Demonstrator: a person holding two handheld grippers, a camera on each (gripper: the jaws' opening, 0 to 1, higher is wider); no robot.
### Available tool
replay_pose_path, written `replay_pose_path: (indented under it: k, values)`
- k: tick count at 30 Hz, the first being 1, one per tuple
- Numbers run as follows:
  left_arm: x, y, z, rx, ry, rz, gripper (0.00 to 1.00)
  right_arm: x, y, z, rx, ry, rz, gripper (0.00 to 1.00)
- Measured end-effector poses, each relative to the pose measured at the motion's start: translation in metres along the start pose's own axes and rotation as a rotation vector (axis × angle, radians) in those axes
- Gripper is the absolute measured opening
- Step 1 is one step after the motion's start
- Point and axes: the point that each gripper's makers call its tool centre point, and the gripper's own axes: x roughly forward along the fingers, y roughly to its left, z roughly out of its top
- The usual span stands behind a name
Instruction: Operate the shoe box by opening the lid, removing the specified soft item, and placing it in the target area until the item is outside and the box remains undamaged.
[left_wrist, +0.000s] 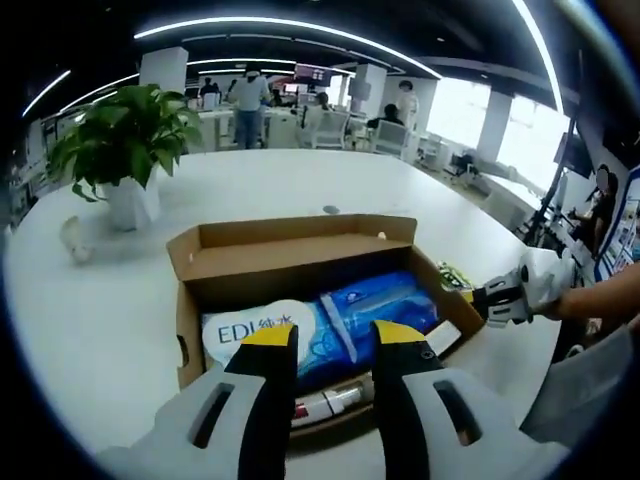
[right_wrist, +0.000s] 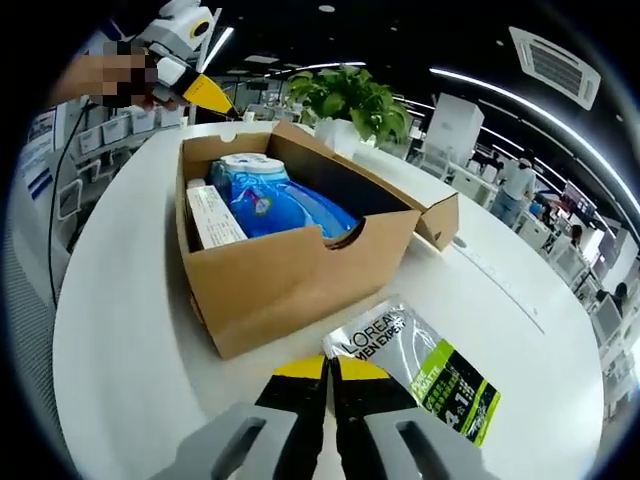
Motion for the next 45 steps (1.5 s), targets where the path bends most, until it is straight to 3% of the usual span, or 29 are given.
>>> replay_pose_path:
  k: [15, 23, 26, 35, 39, 45]
  values:
    - [-0.011, 0.018, -0.001, 0.018, 0.004, 0.029, 0.29, 0.001, 0.000, -0.001, 0.039, -0.002, 0.000, 0.00]
    - [-0.011, 0.020, -0.004, 0.038, 0.011, 0.018, 0.29, -0.012, -0.005, -0.003, 0.061, -0.010, -0.021, 0.04]
    - [-0.010, 0.020, -0.006, 0.055, 0.020, 0.009, 0.30, -0.017, -0.010, -0.001, 0.129, -0.024, -0.037, 0.10]
    - [-0.009, 0.028, -0.009, 0.115, 0.045, -0.012, 0.35, -0.033, -0.019, -0.001, 0.215, -0.035, -0.061, 0.33]
    - [-0.011, 0.032, -0.007, 0.133, 0.048, -0.018, 0.37, -0.042, -0.017, 0.002, 0.206, -0.049, -0.047, 0.45]
    - [-0.011, 0.035, -0.008, 0.183, 0.060, -0.030, 0.42, -0.054, -0.017, 0.006, 0.185, -0.070, -0.040, 0.51]
